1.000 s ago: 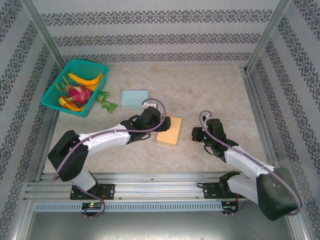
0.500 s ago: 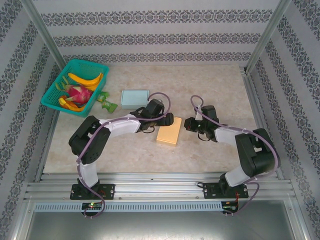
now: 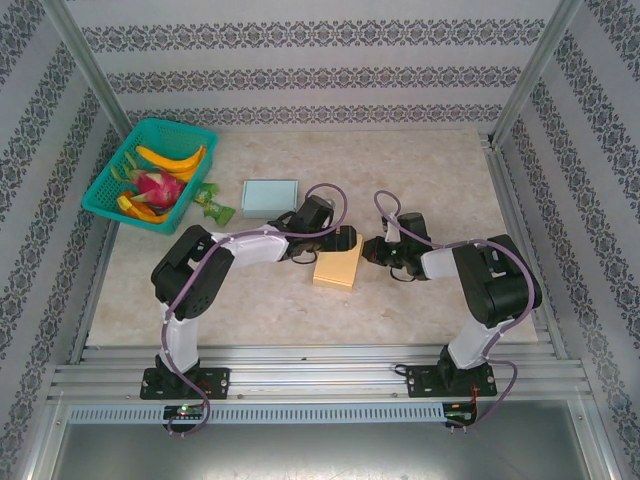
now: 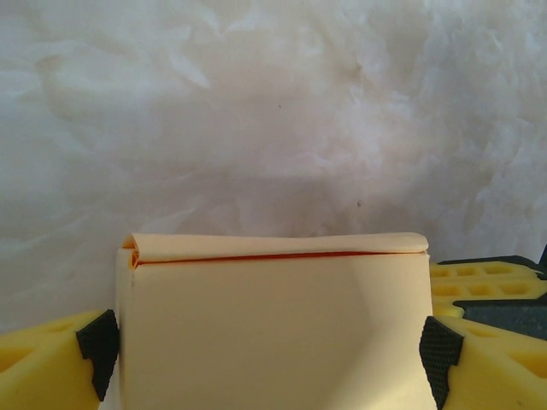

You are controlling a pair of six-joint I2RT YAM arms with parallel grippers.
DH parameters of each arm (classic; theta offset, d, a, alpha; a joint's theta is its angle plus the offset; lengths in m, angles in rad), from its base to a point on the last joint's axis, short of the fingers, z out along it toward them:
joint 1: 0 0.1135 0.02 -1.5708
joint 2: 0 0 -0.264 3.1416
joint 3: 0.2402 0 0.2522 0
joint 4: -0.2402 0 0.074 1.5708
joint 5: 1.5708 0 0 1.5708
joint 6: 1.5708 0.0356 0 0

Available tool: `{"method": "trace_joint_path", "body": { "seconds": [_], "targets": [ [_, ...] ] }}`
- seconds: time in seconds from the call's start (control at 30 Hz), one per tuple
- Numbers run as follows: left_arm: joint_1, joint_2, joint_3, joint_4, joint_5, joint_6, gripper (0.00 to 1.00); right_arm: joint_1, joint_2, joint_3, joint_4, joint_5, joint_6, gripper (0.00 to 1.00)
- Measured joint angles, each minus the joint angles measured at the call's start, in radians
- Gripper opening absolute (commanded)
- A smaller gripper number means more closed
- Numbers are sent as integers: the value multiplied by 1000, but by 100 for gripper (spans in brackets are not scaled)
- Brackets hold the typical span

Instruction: Fold the paper box

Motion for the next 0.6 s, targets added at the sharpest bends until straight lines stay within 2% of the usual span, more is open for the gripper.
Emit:
{"method": "trace_joint_path", "body": {
  "seconds": [0.3,0.43,0.6],
  "targets": [
    [2,20,57,-17,1,0,92,3,-57,-35,-1,61,6,0],
    [5,18,69,-43,-34,-3,92,16,-175,-88,-16,129,2,4],
    [6,-48,18,-108,-132,-4,92,53,-421,-148,-143,306,-38,11]
  ]
}}
